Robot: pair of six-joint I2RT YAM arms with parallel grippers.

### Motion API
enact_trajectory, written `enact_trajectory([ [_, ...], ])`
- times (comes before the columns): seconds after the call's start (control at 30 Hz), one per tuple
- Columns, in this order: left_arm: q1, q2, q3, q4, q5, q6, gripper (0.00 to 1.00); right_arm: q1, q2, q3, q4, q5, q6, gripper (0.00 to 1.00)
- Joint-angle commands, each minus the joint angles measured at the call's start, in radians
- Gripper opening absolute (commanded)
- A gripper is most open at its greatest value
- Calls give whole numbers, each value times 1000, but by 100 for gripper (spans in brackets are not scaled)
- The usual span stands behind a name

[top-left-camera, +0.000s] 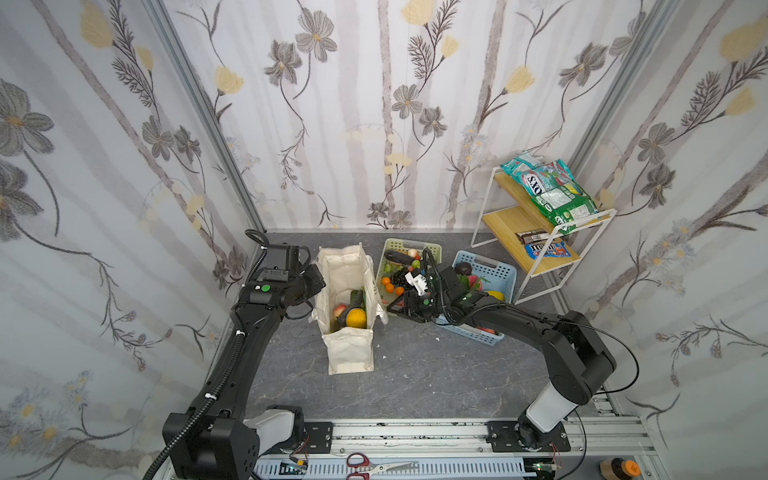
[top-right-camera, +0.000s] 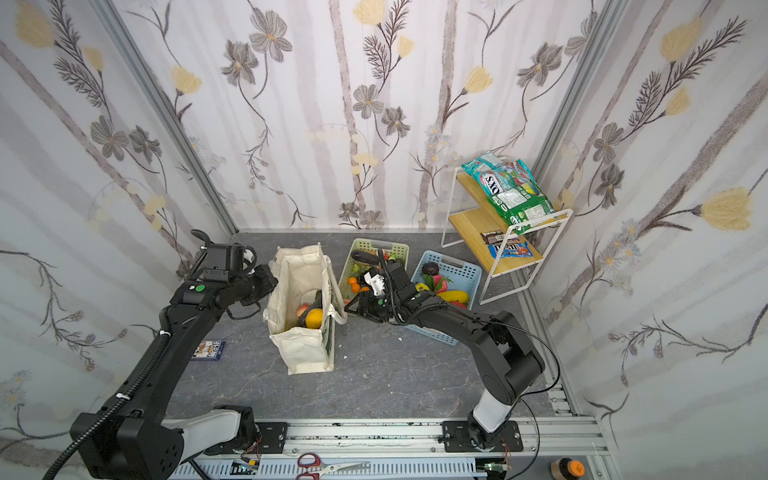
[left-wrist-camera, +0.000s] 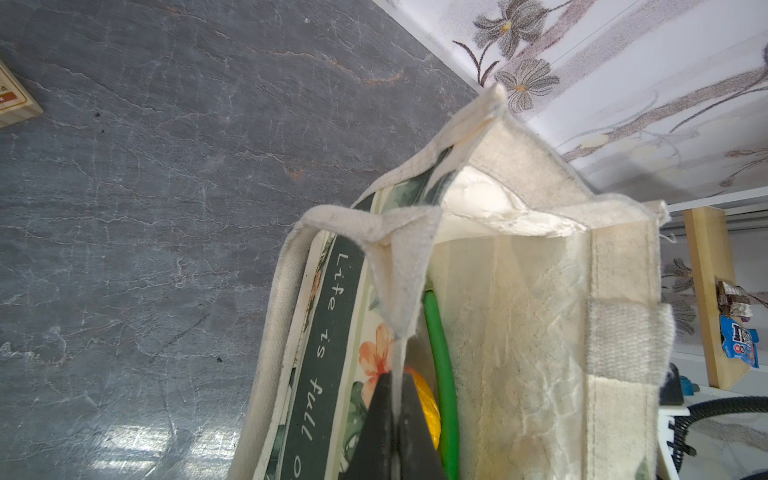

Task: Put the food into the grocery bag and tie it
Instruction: 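Move the right gripper to the bag's white rope handle and close on it, then lift the rope handle with the right gripper while the left gripper releases the bag rim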

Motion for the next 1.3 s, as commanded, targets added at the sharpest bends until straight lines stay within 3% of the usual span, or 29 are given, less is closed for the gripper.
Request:
enact_trajectory([
  [0.0,2,2,13,1,0,11,0,7,22,1,91,-24,29,56],
  [0.57,2,14,14,16,10,6,0,39,148,39,188,-86,83,46],
  [0.93,2,12,10,16,5,9,0,36,165,39,224,-101,125,19],
  [1.27,2,1,16,4,-8,17,0,19,73,16,161,-40,111,9],
])
